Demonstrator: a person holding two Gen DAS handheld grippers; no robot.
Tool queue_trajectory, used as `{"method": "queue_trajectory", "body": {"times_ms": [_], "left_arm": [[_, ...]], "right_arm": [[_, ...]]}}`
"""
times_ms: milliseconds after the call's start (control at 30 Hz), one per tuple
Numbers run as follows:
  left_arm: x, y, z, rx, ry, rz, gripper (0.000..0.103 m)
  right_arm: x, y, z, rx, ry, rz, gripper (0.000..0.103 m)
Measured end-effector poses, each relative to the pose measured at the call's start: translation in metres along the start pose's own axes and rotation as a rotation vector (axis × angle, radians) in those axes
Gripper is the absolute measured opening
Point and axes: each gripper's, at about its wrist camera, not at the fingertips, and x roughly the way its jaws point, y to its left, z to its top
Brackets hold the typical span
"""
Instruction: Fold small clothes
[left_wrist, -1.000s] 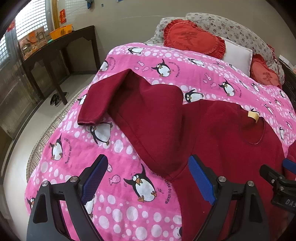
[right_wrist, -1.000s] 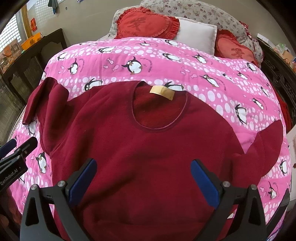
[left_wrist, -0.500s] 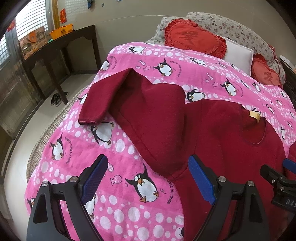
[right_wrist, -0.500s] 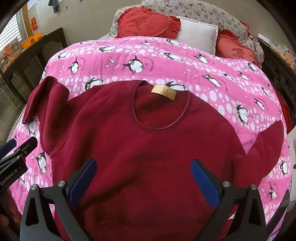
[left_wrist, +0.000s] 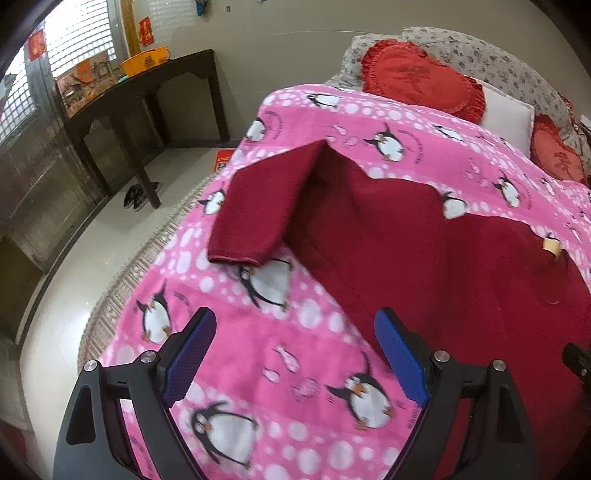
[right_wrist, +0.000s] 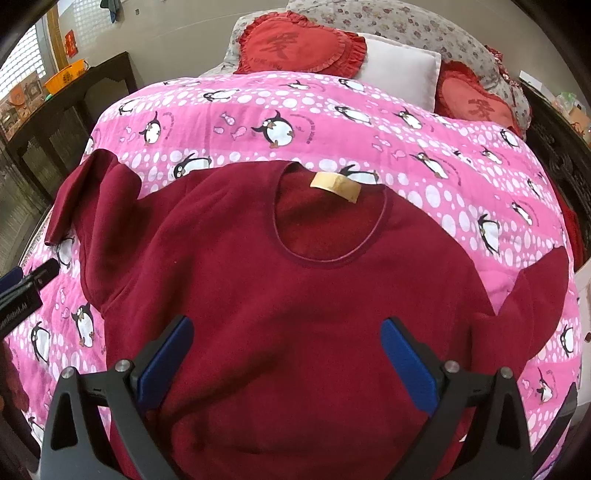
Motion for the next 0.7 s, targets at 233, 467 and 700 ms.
{"method": "queue_trajectory", "body": {"times_ms": [233,467,700], "left_arm": [[0.022,0.025,0.011,0.039,-0.029,0.087,0.071],[0.055,0.040,0.027,0.034,0.000,0.102,0.056],[0.066,0.043,0.036,0.028,0.029,-0.015,0.000]], "right_arm": [[0.005,0.002,-0.001,-0.010,0.010,-0.002,0.103],[0.013,0.006,-0.002,-0.011,0.034,0.020,0.103],[0.019,0.011,-0.001,-0.031,0.046,0.029,0.103]]}}
